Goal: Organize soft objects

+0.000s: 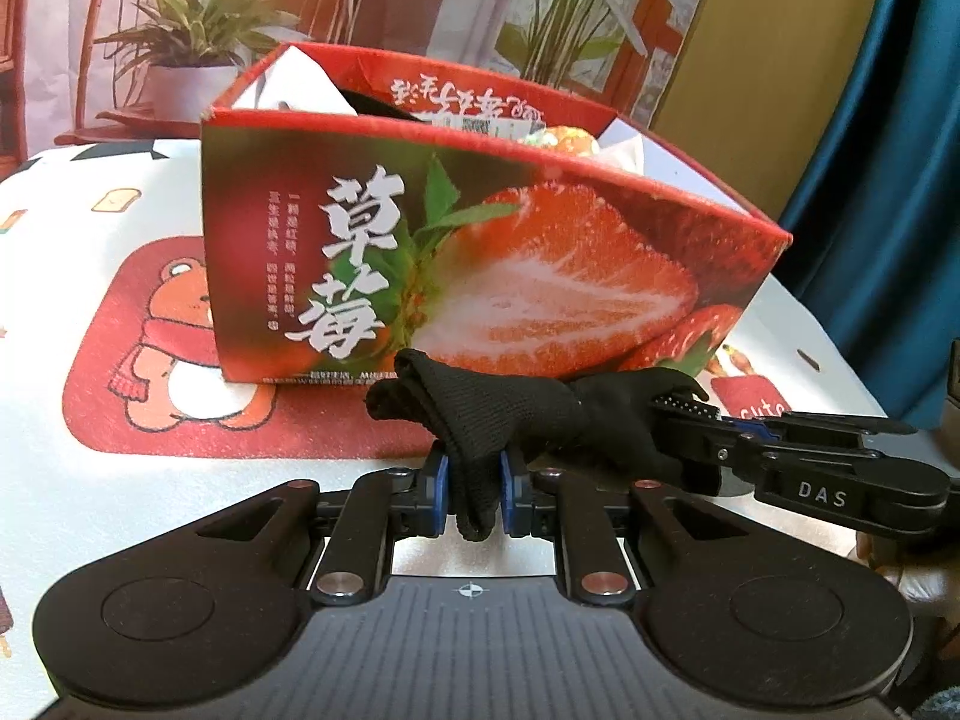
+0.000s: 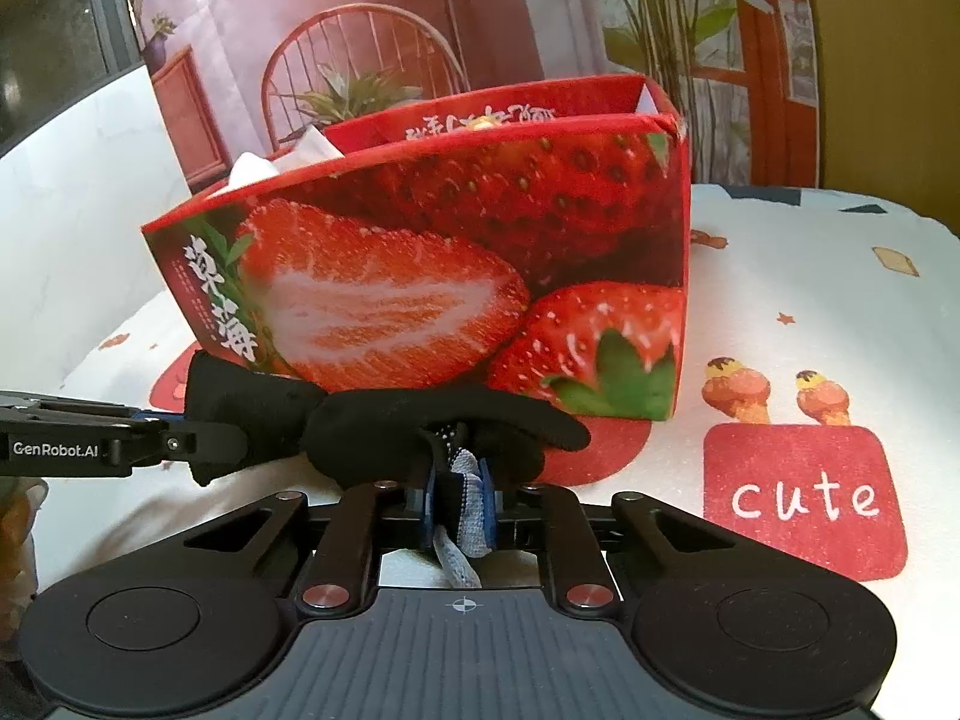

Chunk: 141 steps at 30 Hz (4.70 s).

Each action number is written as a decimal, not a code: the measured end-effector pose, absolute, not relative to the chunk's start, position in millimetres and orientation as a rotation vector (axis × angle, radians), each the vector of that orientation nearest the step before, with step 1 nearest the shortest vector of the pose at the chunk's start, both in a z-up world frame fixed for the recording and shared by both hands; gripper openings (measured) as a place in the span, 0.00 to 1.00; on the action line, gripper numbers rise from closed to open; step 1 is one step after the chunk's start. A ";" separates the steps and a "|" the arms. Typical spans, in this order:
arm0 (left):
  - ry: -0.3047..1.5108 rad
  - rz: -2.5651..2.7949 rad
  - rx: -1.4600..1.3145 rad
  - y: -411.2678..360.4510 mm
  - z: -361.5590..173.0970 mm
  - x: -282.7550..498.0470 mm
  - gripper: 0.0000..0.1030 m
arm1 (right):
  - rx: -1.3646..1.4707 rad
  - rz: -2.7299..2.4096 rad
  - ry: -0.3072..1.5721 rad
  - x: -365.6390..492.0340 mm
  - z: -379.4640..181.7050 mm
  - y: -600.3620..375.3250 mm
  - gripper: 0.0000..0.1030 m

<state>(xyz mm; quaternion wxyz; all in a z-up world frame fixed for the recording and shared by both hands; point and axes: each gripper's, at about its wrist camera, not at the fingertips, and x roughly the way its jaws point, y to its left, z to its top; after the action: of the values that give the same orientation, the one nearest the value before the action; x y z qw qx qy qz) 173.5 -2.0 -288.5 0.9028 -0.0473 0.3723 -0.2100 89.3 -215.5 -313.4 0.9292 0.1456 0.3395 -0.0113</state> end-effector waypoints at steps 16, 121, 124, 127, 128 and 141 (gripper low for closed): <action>0.641 -0.437 -0.099 4.1 -251.3 158.1 0.17 | 0.285 0.013 0.600 79.2 -274.5 -207.8 0.12; 0.660 -0.223 0.058 -9.6 -166.3 290.7 1.00 | 0.207 -0.170 0.777 229.4 -191.5 -250.6 0.96; 0.657 -0.212 0.058 -8.6 -164.6 286.8 1.00 | 0.201 -0.181 0.765 223.6 -186.9 -250.4 1.00; 0.644 -0.191 0.057 -7.8 -160.4 280.5 1.00 | 0.206 -0.189 0.761 218.0 -182.6 -250.1 1.00; 0.639 -0.183 0.057 -7.4 -158.5 278.4 1.00 | 0.211 -0.190 0.756 215.7 -180.3 -250.1 1.00; 0.507 -0.135 0.026 -0.5 -87.8 214.2 1.00 | 0.252 -0.297 0.674 175.5 -110.5 -238.7 1.00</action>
<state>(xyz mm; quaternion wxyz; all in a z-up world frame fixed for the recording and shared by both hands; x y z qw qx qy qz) 214.2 -0.5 -87.8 0.9657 0.0129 0.2504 -0.0668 175.5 -238.7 -110.5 0.9252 0.1228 0.3285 -0.1448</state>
